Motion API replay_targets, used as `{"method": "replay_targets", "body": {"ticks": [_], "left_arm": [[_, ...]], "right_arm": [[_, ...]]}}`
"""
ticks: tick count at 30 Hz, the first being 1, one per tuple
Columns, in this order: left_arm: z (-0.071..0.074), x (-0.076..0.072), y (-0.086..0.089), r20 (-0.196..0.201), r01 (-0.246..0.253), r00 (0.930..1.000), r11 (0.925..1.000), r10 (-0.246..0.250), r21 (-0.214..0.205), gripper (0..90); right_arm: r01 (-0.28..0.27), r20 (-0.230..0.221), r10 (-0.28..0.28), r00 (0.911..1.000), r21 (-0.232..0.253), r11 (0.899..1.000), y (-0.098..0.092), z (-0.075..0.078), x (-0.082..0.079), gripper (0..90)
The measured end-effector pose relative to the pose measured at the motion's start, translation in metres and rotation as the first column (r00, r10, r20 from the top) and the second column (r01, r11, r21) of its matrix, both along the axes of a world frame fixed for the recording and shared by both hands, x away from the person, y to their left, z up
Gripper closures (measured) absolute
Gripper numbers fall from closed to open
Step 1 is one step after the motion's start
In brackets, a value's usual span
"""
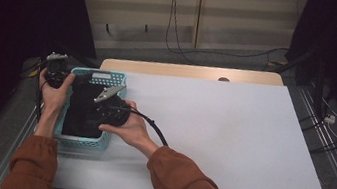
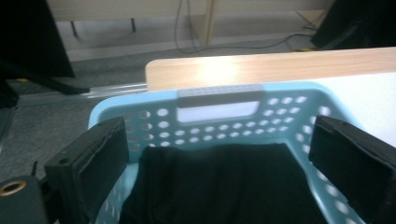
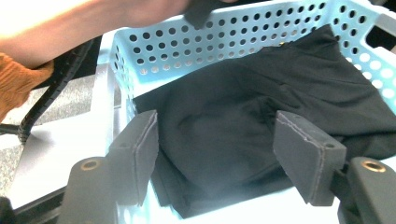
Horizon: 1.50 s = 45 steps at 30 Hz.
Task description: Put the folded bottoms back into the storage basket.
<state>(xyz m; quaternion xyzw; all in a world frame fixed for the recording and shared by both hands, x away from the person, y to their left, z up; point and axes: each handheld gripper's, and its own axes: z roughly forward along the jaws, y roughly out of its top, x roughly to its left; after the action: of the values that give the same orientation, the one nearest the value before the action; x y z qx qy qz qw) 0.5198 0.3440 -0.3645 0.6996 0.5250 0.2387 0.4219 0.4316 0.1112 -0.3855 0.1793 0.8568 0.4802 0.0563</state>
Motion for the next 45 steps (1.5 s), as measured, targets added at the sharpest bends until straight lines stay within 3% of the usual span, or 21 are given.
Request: {"method": "replay_targets", "body": {"ticks": [4,6,9,13,17,19,26,30,34,37,42,45], "left_arm": [[0.008,-0.010,-0.005,0.032,0.015,0.9994,0.9994,-0.016,0.030,5.1],[0.013,-0.016,-0.007,0.056,0.039,0.9976,0.9992,-0.040,0.010,4.8],[0.018,-0.024,-0.010,0.045,0.046,0.9980,0.9987,-0.045,-0.022,4.3],[0.025,-0.035,-0.014,0.075,0.043,0.9963,0.9991,-0.043,0.002,4.9],[0.030,-0.050,-0.015,0.102,0.044,0.9939,0.9986,-0.041,-0.029,8.2],[0.032,-0.056,-0.017,0.127,0.022,0.9917,0.9998,-0.022,0.002,8.7],[0.035,-0.075,-0.023,0.172,0.065,0.9828,0.9977,-0.067,0.022,7.3],[0.034,-0.086,-0.026,0.185,0.090,0.9783,0.9956,-0.094,0.026,6.4],[0.035,-0.095,-0.030,0.170,0.113,0.9787,0.9934,-0.115,0.020,6.4],[0.035,-0.101,-0.033,0.180,0.105,0.9771,0.9932,-0.113,0.050,6.5],[0.034,-0.110,-0.034,0.192,0.114,0.9742,0.9929,-0.118,0.036,6.5],[0.032,-0.117,-0.035,0.185,0.108,0.9765,0.9938,-0.111,0.027,6.5]], "right_arm": [[0.014,0.008,-0.014,0.9999,0.009,1.000,-0.007,0.004,0.000,26.9],[0.017,0.010,-0.018,0.9998,0.017,1.000,-0.011,0.005,0.000,24.6],[0.025,-0.014,-0.024,0.9996,0.036,0.999,-0.016,0.007,0.001,18.8],[0.036,-0.011,-0.036,0.9993,0.044,0.998,-0.025,0.010,0.000,17.3],[0.061,-0.001,-0.061,0.9982,0.037,0.997,-0.032,0.011,-0.001,13.8],[0.072,-0.002,-0.072,0.9974,0.046,0.996,-0.037,0.011,-0.001,11.4],[0.133,0.003,-0.133,0.9911,0.070,0.989,-0.049,0.011,0.001,11.0],[0.153,0.011,-0.154,0.9880,0.069,0.986,-0.053,0.009,-0.001,9.5],[0.178,0.018,-0.180,0.9835,0.091,0.980,-0.058,0.007,-0.004,9.4],[0.189,0.027,-0.192,0.9810,0.092,0.978,-0.061,0.006,-0.006,9.1],[0.192,0.012,-0.194,0.9809,0.110,0.975,-0.070,0.007,-0.011,6.2],[0.210,0.017,-0.213,0.9769,0.113,0.971,-0.076,0.007,-0.013,6.6]]}}
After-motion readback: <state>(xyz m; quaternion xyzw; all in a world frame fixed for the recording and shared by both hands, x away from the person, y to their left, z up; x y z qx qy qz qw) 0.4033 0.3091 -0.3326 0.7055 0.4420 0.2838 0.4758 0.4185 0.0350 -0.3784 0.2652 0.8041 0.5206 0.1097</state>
